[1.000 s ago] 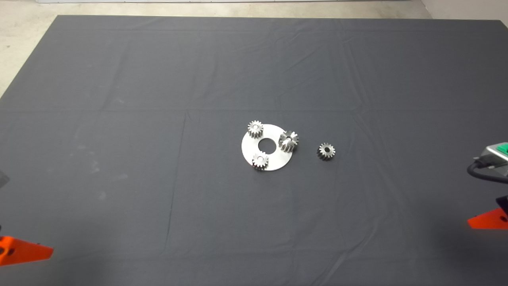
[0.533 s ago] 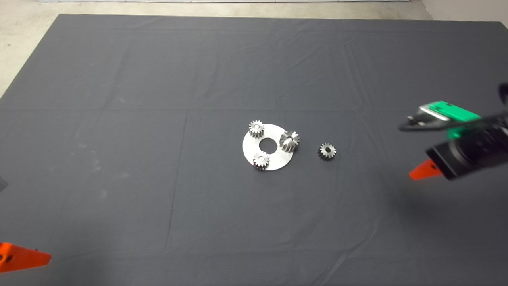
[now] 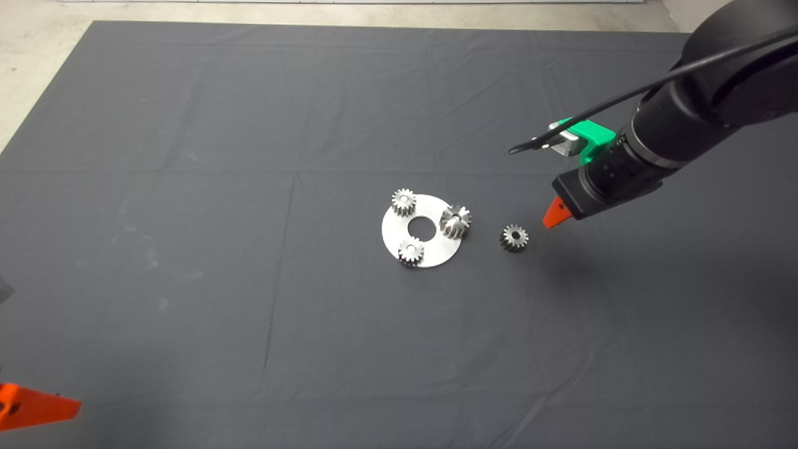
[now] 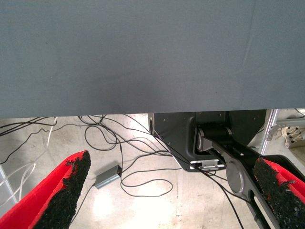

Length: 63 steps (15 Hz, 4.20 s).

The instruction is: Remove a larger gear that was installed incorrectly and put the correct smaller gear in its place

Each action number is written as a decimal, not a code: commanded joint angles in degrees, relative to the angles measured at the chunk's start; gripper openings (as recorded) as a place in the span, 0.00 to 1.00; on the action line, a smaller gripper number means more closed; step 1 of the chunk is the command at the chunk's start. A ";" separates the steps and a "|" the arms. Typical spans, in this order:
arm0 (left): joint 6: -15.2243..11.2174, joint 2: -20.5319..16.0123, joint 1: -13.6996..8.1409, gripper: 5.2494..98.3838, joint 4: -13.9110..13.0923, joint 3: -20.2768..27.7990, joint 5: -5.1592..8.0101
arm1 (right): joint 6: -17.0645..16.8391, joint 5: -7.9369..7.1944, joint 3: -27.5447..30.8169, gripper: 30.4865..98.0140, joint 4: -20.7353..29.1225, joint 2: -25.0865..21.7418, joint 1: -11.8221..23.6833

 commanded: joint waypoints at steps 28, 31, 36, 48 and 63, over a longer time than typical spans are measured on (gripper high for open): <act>-0.92 0.41 -0.10 0.89 -0.55 1.07 0.35 | 0.17 -2.13 -5.29 0.85 -15.92 12.66 -6.61; -0.92 0.58 -0.10 0.89 -0.46 1.07 0.27 | 0.51 -2.13 -5.48 0.85 -17.23 16.28 -6.86; -0.83 0.41 -0.10 0.89 -0.49 1.07 0.35 | 0.95 -2.39 -5.75 0.85 -20.95 18.55 -7.94; -0.65 -0.03 -0.10 0.89 -0.55 1.15 0.35 | -0.22 -5.18 -10.86 0.85 -23.74 14.49 -10.05; -0.57 0.41 -0.10 0.89 -0.55 1.15 0.27 | -2.04 -5.21 -22.09 0.85 -0.63 21.28 -3.33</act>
